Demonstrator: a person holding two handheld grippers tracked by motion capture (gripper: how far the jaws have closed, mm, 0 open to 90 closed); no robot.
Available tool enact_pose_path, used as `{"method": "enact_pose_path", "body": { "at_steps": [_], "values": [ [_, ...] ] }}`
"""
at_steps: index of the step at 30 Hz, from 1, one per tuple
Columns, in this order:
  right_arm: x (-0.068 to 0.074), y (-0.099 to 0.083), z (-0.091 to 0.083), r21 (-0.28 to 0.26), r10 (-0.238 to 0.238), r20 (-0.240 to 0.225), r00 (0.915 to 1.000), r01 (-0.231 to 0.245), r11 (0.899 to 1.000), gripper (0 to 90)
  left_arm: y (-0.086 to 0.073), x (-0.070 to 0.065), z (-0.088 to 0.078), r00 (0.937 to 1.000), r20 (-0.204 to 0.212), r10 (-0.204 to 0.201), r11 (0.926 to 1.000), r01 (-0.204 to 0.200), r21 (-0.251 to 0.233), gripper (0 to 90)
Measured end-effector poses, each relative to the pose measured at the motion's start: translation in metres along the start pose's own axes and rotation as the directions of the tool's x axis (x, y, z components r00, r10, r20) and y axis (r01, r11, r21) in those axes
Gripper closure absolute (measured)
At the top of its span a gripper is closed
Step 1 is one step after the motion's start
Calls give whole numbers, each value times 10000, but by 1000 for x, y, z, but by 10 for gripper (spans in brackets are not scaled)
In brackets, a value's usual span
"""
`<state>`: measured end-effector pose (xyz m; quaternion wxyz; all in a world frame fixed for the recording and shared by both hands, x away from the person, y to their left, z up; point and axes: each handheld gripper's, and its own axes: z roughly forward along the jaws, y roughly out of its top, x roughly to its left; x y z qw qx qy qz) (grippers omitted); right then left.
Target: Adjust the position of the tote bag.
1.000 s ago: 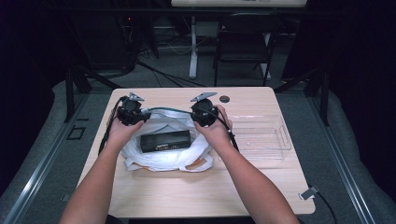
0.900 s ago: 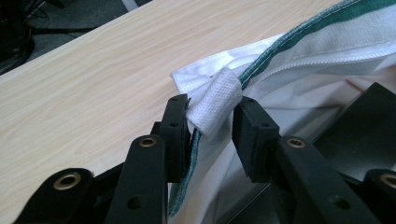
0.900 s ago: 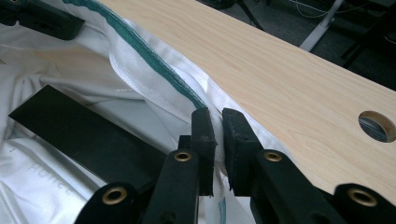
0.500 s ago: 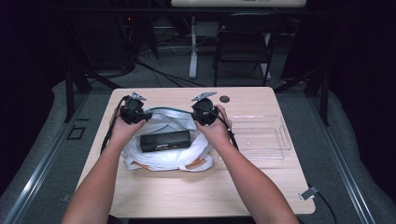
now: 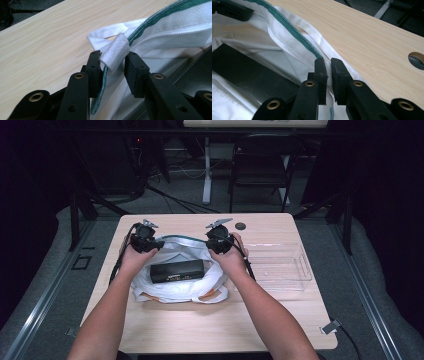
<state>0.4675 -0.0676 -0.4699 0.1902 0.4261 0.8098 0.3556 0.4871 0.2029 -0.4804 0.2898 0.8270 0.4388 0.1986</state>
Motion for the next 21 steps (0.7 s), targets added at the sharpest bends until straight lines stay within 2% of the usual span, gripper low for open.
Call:
{"method": "enact_pose_path", "body": {
  "at_steps": [21],
  "values": [
    [-7, -4, 11, 330, 270, 46, 9996, -272, 9991, 833, 1, -1, 12, 10000, 60, -1, 9993, -1, 371, 667]
  ]
}}
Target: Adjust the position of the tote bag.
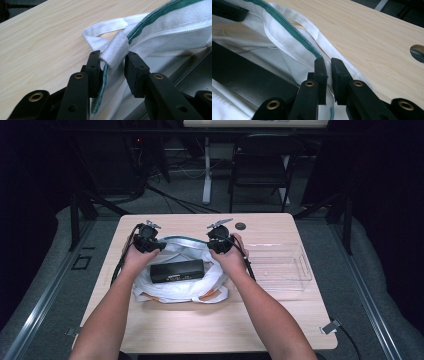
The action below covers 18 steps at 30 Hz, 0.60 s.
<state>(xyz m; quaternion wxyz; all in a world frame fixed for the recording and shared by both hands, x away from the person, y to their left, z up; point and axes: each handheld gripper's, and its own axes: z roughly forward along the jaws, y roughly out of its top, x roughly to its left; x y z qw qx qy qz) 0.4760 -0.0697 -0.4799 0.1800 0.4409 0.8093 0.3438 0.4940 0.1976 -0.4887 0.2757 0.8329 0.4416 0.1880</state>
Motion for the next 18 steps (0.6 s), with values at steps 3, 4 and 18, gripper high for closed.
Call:
{"method": "enact_pose_path", "body": {
  "at_steps": [3, 4, 18],
  "values": [
    [-1, 0, 1, 53, 42, 9, 10000, -42, 10000, 832, 0, 0, 2, 10000, 42, -61, 10000, 61, 16, 667],
    [-1, 0, 2, 58, 67, 3, 10000, -67, 10000, 833, 0, 0, 3, 10000, 32, -82, 10000, 82, 43, 668],
    [-3, -1, 5, 181, 128, -8, 9999, -128, 9998, 832, 0, -2, 4, 10000, 81, 12, 9995, -14, 317, 659]
  ]
}}
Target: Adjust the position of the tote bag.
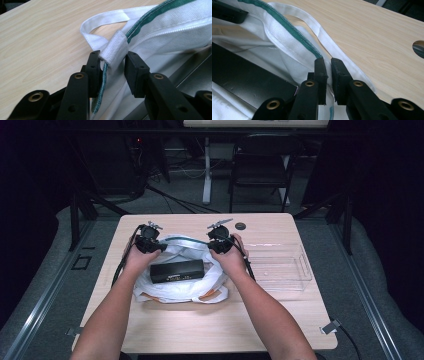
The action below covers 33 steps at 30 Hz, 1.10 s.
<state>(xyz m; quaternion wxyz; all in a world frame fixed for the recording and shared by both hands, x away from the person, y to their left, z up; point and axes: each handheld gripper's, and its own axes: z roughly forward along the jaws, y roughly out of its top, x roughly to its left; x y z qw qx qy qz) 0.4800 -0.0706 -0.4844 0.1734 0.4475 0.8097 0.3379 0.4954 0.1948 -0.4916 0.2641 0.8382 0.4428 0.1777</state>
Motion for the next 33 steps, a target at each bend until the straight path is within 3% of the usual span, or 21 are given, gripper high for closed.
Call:
{"method": "enact_pose_path", "body": {
  "at_steps": [7, 17, 20, 28, 33],
  "values": [
    [-1, 0, -1, 26, 91, 38, 10000, -91, 10000, 831, -2, -3, -12, 9996, -121, 247, 9997, -247, -45, 574],
    [-1, -1, -1, -7, 84, 48, 10000, -84, 10000, 830, -4, -12, -26, 9985, -153, 519, 9965, -528, -654, 502],
    [-1, -1, -1, -14, 80, 36, 10000, -80, 10000, 829, -2, -14, -27, 9974, -224, 684, 9957, -697, -615, 520],
    [-1, -2, -1, -98, 145, 49, 9999, -145, 9998, 825, -2, -12, -21, 9973, -345, 654, 9966, -670, -475, 662],
    [-2, -3, -1, -116, 137, -13, 9999, -137, 9998, 821, -2, -9, -17, 9982, -299, 527, 9971, -542, -530, 681]
  ]
}}
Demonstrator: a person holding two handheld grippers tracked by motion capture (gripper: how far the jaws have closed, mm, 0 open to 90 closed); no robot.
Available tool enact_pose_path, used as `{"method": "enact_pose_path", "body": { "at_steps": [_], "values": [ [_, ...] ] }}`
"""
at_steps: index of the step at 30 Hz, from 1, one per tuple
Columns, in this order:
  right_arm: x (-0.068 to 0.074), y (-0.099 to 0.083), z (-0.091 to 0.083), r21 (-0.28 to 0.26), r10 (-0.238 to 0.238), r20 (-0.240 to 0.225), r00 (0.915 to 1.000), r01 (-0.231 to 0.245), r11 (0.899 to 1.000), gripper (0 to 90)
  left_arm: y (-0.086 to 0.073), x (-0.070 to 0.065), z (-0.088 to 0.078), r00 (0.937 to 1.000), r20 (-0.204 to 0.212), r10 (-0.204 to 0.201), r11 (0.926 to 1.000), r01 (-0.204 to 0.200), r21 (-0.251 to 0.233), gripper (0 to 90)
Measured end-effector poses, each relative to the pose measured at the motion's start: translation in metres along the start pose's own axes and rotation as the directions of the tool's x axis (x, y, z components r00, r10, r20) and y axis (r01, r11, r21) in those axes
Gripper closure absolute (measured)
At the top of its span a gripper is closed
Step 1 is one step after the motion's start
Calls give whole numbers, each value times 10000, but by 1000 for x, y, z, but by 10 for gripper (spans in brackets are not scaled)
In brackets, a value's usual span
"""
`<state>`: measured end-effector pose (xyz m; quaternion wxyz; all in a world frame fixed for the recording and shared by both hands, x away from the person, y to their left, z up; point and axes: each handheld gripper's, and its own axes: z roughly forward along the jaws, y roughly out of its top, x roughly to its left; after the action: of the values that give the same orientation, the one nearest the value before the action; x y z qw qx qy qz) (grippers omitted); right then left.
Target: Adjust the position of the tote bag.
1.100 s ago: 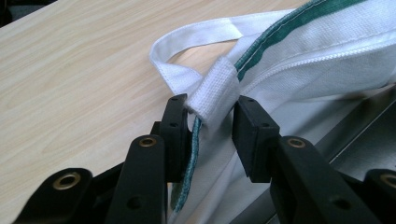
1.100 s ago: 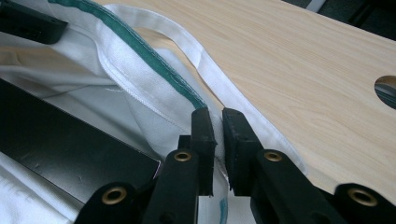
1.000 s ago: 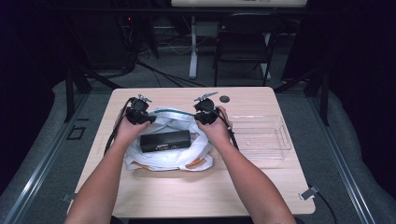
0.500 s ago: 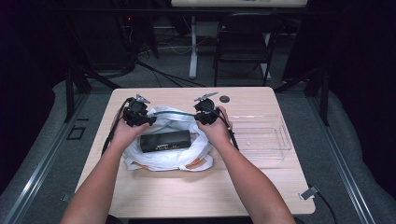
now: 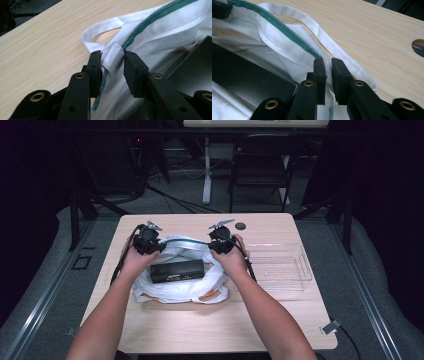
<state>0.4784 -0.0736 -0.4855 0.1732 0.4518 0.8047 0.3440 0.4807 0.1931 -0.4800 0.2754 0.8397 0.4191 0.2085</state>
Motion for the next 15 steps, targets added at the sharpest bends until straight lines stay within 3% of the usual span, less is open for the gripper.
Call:
{"method": "enact_pose_path", "body": {
  "at_steps": [15],
  "values": [
    [4, 0, 4, 92, -228, 142, 9996, 227, 9997, 826, -2, 7, 17, 9990, 198, -394, 9985, 386, 378, 695]
  ]
}}
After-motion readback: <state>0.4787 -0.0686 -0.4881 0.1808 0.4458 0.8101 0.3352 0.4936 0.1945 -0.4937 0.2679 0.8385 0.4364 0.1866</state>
